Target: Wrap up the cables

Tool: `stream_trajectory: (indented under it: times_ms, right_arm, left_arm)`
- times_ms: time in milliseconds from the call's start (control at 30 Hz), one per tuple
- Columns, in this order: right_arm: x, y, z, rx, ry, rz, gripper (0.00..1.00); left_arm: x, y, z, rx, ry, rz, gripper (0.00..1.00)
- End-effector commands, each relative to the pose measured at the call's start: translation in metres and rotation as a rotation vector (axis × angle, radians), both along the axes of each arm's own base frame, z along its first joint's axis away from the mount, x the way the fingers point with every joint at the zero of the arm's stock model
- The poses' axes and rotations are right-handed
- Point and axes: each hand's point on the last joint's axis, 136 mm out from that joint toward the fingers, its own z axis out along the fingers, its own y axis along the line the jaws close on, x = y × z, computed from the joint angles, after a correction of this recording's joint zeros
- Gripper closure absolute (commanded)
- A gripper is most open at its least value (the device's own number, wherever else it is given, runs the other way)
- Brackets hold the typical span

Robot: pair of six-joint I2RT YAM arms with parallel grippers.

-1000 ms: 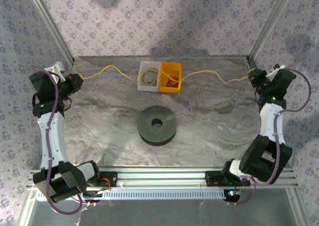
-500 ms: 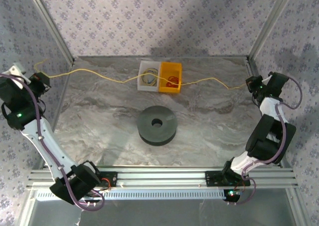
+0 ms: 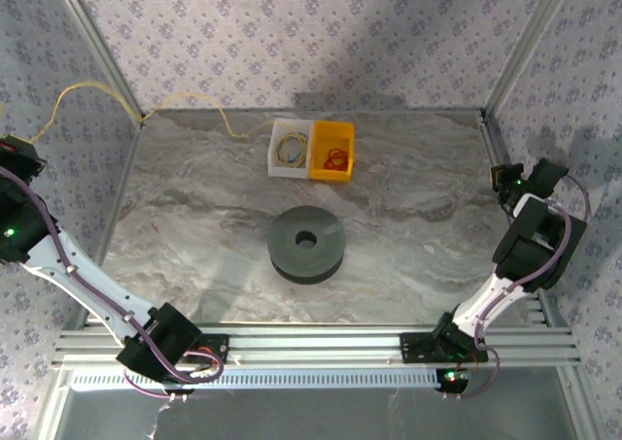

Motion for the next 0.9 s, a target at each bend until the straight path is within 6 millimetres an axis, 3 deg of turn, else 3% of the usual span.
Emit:
stream_trajectory:
  times_ms: [0, 67, 167, 300, 333, 400, 633, 800, 867]
  right_arm:
    - [0.013, 0.019, 0.025, -0.001, -0.068, 0.107, 1.00]
    - [0.019, 0.047, 0.048, -0.038, -0.117, 0.230, 1.00]
    - [0.018, 0.096, 0.082, -0.141, -0.141, 0.389, 0.96]
    - [0.010, 0.159, 0.112, -0.192, -0.164, 0.545, 0.73]
    - [0.011, 0.171, 0.134, -0.214, -0.210, 0.574, 0.66]
    - [0.008, 0.195, 0.149, -0.221, -0.240, 0.624, 0.53]
    - [-0.003, 0.265, 0.195, -0.099, -0.365, 0.707, 0.01]
    - [-0.016, 0.297, 0.199, -0.228, -0.345, 0.780, 0.00]
    - [-0.016, 0.304, 0.199, -0.184, -0.347, 0.794, 0.00]
  left_arm:
    - [0.004, -0.010, 0.019, 0.007, -0.071, -0.060, 1.00]
    - [0.010, -0.019, 0.015, 0.000, -0.065, -0.099, 1.00]
    - [0.028, -0.051, 0.011, 0.024, -0.046, -0.205, 1.00]
    - [0.049, -0.111, 0.018, 0.075, -0.064, -0.367, 1.00]
    - [0.053, -0.126, 0.024, 0.089, -0.079, -0.407, 1.00]
    - [0.058, -0.150, 0.033, 0.105, -0.099, -0.465, 1.00]
    - [0.058, -0.190, 0.086, 0.143, -0.221, -0.559, 1.00]
    - [0.055, -0.220, 0.129, 0.171, -0.305, -0.645, 1.00]
    - [0.053, -0.230, 0.144, 0.188, -0.334, -0.675, 1.00]
